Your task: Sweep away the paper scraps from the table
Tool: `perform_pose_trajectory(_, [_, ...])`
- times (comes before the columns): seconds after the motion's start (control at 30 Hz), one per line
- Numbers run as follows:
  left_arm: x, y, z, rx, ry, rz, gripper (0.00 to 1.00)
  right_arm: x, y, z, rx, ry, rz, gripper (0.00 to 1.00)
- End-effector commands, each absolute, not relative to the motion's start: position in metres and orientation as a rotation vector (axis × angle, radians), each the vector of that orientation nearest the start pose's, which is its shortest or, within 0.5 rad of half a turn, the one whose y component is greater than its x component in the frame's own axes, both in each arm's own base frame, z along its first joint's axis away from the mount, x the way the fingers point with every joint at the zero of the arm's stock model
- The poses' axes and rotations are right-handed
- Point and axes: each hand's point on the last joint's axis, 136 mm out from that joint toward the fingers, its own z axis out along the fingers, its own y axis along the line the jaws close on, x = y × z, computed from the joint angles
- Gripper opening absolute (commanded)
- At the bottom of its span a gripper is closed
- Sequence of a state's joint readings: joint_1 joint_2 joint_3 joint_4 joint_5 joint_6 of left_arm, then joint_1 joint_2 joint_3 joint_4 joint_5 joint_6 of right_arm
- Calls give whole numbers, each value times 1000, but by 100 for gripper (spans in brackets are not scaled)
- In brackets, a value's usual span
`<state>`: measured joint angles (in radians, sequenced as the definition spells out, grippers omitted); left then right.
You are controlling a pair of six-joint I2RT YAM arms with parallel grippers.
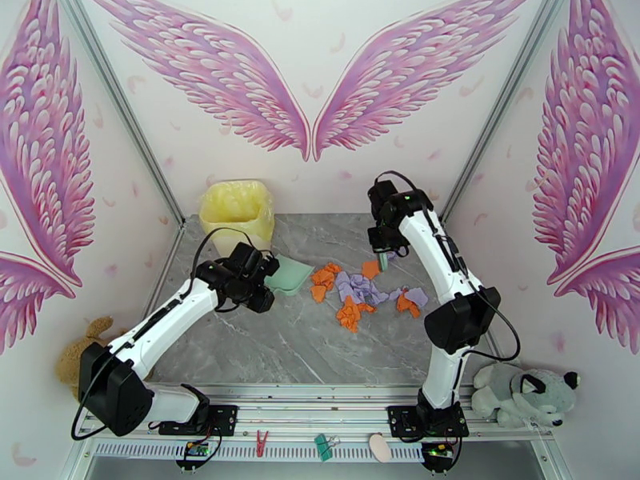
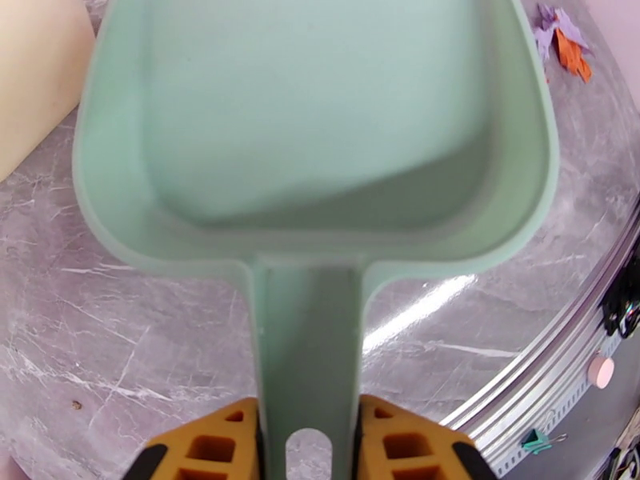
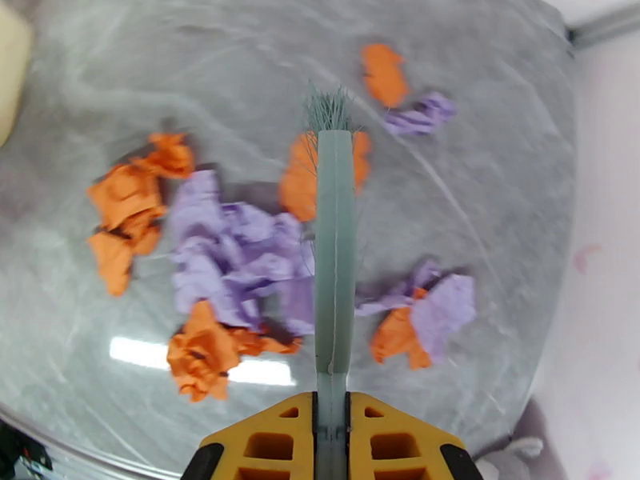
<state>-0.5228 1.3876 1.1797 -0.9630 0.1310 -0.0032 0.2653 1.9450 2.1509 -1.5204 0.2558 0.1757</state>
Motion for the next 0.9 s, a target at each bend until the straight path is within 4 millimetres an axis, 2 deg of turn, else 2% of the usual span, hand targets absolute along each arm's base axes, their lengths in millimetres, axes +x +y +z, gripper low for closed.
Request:
perform_pose_trajectory(0.0, [256, -175, 146, 869, 2659, -232, 0, 386, 25, 227, 6, 2894, -567, 0])
perform_pose_trajectory(0.1, [251, -176, 135, 944, 2669, -189, 0, 378, 5, 218, 82, 2931, -627, 0])
perform_pose_trajectory(0.3, [242, -187, 114, 1102, 2679, -135, 0, 360, -18, 194, 258, 3005, -595, 0])
perform_pose_trajectory(0.43, [235, -197, 99, 1193, 2690, -131, 0, 351, -25, 182, 301, 3039, -599, 0])
perform_pose_trajectory(0.6, [228, -208, 86, 1269, 2697, -149, 0, 341, -35, 179, 381, 3049, -577, 0])
perform_pose_trajectory(0.87, [208, -230, 78, 1405, 2674, -204, 0, 343, -41, 176, 435, 3068, -572, 0])
